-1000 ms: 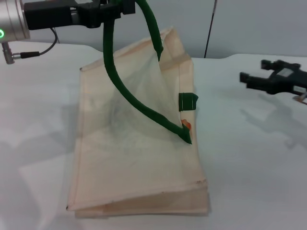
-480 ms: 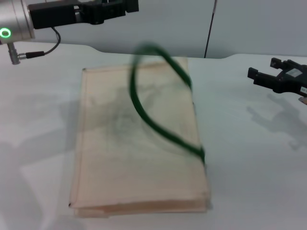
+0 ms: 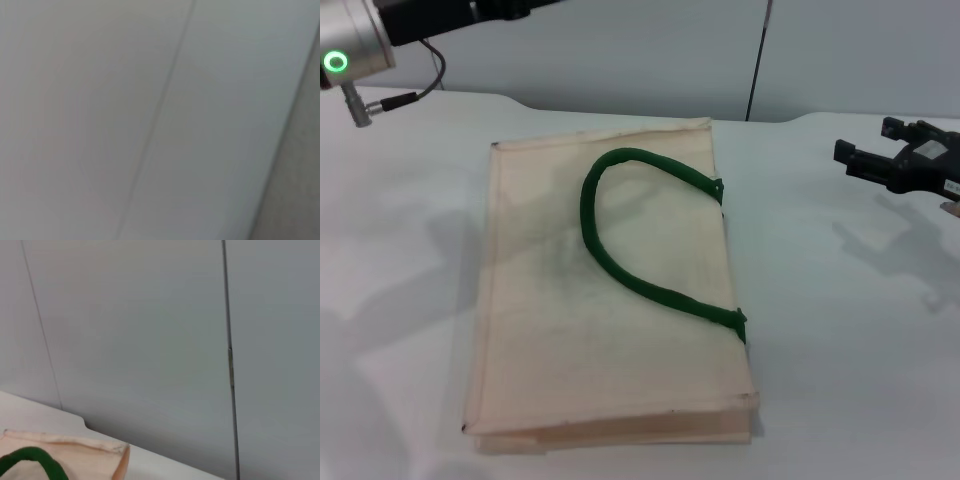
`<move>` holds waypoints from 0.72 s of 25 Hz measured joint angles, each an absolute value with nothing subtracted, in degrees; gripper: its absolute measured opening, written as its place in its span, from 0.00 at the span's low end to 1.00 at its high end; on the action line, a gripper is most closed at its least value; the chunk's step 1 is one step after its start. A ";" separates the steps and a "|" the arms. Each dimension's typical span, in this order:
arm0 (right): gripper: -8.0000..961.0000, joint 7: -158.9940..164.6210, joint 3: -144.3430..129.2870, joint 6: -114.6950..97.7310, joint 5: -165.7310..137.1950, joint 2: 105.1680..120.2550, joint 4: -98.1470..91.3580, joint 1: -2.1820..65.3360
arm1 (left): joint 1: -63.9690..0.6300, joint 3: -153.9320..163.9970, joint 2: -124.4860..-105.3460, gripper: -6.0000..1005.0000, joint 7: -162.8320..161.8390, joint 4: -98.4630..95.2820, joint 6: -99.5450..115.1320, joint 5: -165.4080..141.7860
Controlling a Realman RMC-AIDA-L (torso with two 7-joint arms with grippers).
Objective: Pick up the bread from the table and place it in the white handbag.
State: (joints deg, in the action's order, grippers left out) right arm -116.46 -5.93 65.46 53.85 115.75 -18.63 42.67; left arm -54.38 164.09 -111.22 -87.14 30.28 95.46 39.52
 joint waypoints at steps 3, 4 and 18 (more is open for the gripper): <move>0.93 -120.63 -5.75 64.95 56.36 115.77 -16.71 42.58 | -53.19 164.09 -112.99 0.71 -81.22 31.18 94.70 42.19; 0.93 -123.28 -5.76 64.60 58.90 115.79 -15.44 42.35 | -52.96 164.09 -113.53 0.74 -79.23 31.52 94.38 42.65; 0.93 -150.82 -5.71 61.66 91.09 116.24 -4.16 38.98 | -42.02 163.31 -116.68 0.86 -38.75 10.29 79.16 73.75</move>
State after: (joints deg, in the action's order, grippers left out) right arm -150.82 -5.71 61.66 91.09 116.24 -4.16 38.98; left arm -42.02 163.32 -116.68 -38.75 10.29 79.16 73.75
